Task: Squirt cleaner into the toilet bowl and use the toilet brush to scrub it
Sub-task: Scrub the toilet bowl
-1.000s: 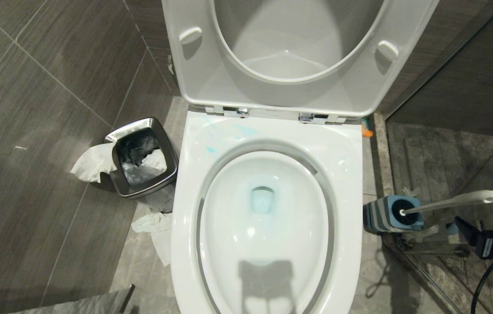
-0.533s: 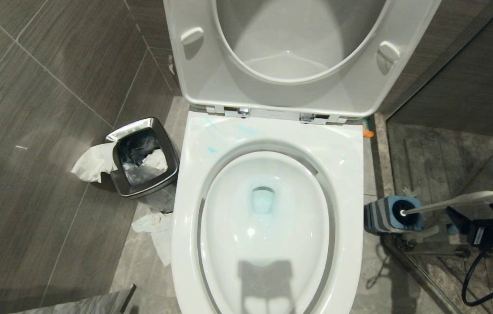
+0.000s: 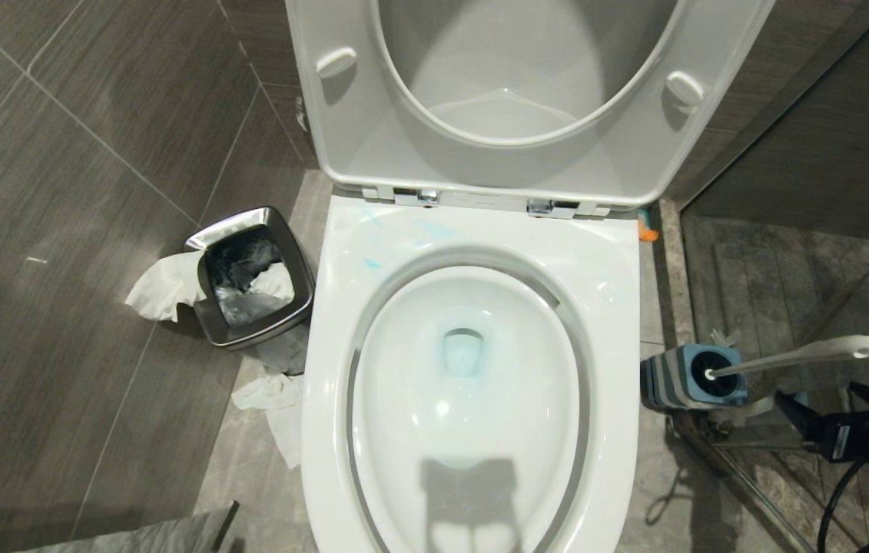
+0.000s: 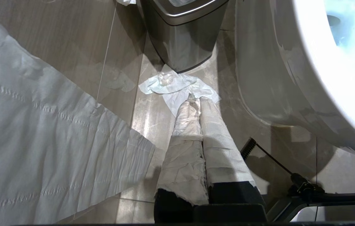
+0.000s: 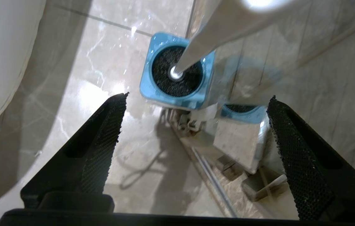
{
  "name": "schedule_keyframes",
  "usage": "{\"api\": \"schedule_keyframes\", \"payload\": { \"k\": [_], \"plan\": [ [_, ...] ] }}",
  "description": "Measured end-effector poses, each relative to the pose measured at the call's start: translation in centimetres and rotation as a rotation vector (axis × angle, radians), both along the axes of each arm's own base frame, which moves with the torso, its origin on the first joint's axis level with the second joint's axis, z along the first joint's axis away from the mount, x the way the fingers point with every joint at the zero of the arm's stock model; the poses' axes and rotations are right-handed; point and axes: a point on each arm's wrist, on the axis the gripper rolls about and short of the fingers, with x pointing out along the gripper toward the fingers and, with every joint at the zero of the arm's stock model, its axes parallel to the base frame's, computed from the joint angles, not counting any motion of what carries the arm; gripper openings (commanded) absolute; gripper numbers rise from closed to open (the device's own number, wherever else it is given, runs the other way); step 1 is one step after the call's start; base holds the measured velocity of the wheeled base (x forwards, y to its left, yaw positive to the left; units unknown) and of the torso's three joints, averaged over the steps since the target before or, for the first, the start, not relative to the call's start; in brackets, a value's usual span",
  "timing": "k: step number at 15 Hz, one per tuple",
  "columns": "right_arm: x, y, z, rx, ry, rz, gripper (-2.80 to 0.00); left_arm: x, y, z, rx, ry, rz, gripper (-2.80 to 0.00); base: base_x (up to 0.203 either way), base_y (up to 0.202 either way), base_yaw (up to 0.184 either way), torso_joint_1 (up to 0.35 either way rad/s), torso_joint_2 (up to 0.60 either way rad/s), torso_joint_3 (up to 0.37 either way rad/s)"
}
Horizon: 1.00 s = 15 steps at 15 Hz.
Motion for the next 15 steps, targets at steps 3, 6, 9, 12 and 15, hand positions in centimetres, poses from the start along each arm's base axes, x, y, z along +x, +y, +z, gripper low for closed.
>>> {"api": "schedule_keyframes", "payload": {
  "k": [3, 6, 9, 12, 15],
  "plan": [
    [0.7, -0.3, 0.7, -0.018, -0.042, 0.004, 0.00, 0.0, 0.0, 0.0, 0.000, 0.000, 0.000, -2.80, 0.000, 0.000, 0.000, 0.000, 0.00, 0.000],
    [1.1, -0.3, 0.4, -0.025, -0.036, 0.008, 0.00, 0.0, 0.0, 0.0, 0.000, 0.000, 0.000, -2.80, 0.000, 0.000, 0.000, 0.000, 0.00, 0.000],
    [1.9, -0.6, -0.1, -0.022, -0.026, 0.010, 0.00, 0.0, 0.0, 0.0, 0.000, 0.000, 0.000, -2.80, 0.000, 0.000, 0.000, 0.000, 0.00, 0.000],
    [3.3, -1.2, -0.2, -0.032, -0.046, 0.012, 0.00, 0.0, 0.0, 0.0, 0.000, 0.000, 0.000, -2.80, 0.000, 0.000, 0.000, 0.000, 0.00, 0.000],
    [4.5, -1.6, -0.5, -0.039, -0.061, 0.015, 0.00, 0.0, 0.0, 0.0, 0.000, 0.000, 0.000, -2.80, 0.000, 0.000, 0.000, 0.000, 0.00, 0.000]
  ]
}}
